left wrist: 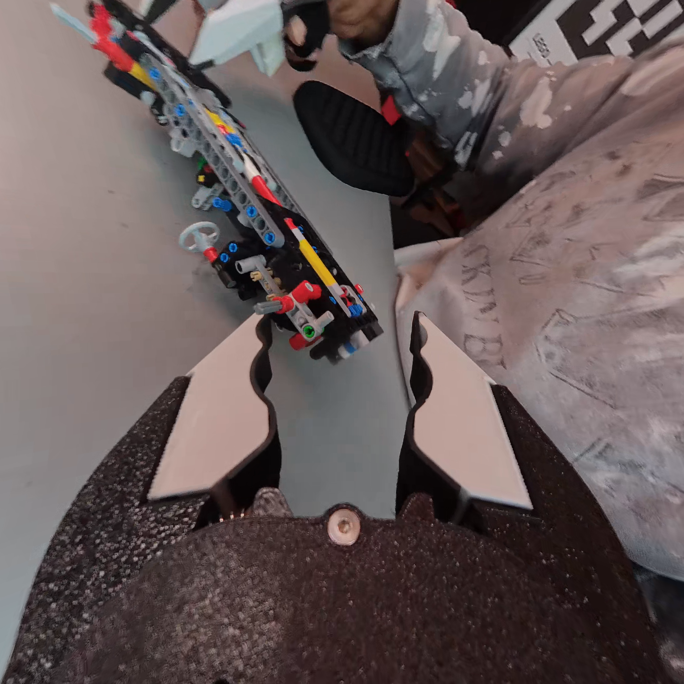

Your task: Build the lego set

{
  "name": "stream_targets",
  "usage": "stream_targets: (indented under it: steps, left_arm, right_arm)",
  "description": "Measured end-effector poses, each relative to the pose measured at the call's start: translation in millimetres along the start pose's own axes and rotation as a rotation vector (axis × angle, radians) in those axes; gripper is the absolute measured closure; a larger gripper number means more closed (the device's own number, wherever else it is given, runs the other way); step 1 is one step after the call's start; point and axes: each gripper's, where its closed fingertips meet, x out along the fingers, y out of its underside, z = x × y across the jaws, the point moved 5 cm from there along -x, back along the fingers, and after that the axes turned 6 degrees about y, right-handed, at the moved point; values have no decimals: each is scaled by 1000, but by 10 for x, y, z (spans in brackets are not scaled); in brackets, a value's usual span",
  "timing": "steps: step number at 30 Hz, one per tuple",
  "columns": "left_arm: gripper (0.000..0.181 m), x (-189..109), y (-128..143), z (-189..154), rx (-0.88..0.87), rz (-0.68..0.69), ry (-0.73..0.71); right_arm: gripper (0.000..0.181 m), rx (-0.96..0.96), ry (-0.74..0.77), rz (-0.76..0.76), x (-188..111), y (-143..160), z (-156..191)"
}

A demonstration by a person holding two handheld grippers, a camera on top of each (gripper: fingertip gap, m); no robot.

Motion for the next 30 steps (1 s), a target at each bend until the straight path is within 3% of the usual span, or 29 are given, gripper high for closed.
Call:
stream_targets:
  steps: [1,4,6,11,14,19,25,30]
  left_arm:
    - [107,11,34,-61,17,21,36]
    - [109,-67,32,-187,70,25,112]
    - [112,-179,-99,-130,84,-56,82]
    - [114,-208,-471,439,-114,-274,-89]
    - [109,-15,-505,716,-198,-232,-136]
    - [108,298,-565,852,-232,-161,-123]
    - [113,353,-675,926,-261,-198,-126]
    - [128,349,-716,833,-291,-254,5]
  right_arm:
    - [152,-20,6,4,9,-9,11]
    - [160,-83,8,12,46,-52,47]
    - [161,-113,1,10,70,-103,68]
    - [161,-140,-35,29,175,-219,91]
    - [168,-165,-47,47,245,-238,118]
    - [173,-276,-6,30,279,-283,167]
    - [173,-412,20,-108,214,-483,321]
    - [174,-524,36,-215,180,-623,439]
